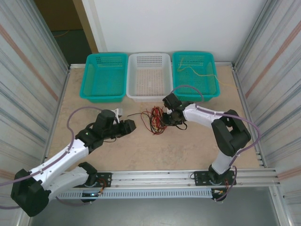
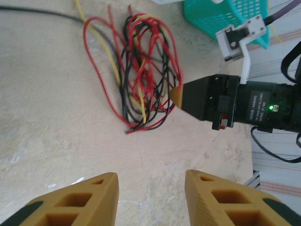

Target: Untangle the cables

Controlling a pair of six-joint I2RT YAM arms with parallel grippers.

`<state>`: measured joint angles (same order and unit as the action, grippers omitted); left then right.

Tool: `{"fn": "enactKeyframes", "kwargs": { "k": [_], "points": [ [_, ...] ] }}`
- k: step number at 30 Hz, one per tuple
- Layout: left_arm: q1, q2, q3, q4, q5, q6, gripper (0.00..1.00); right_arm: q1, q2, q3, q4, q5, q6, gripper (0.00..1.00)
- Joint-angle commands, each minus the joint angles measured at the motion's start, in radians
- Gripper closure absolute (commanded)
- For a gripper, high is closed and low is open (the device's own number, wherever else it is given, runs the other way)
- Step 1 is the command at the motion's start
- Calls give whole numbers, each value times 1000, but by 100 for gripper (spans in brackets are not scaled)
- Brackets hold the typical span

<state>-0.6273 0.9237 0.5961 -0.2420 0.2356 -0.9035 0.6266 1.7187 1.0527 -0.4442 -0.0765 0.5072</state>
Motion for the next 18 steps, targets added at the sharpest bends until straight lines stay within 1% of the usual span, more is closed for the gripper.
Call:
{"fn": "enactKeyframes", "kwargs": {
  "k": [1,2,7,9,11,13,15,18],
  "points": [
    [9,-7,-13,-51,-22,-15,61,16,-14,25,-13,25,-4,98],
    [11,-2,-13,-48,-23,-16,61,33,-39,23,-26,35,-3,100],
    [17,32,-7,2,-1,-24,62,129,-215,38,-112,114,-11,100],
    [18,54,-6,49,21,-36,63,166,-302,51,-128,124,-26,100],
    [18,72,-3,86,35,-47,63,186,-382,58,-119,103,-38,100],
    [18,87,3,109,45,-52,64,187,-453,49,-81,55,-39,99],
    [17,95,8,116,41,-56,64,184,-507,22,-35,34,-42,95],
    [17,96,14,104,37,-56,64,143,-509,-14,-30,15,-18,95]
  ]
}}
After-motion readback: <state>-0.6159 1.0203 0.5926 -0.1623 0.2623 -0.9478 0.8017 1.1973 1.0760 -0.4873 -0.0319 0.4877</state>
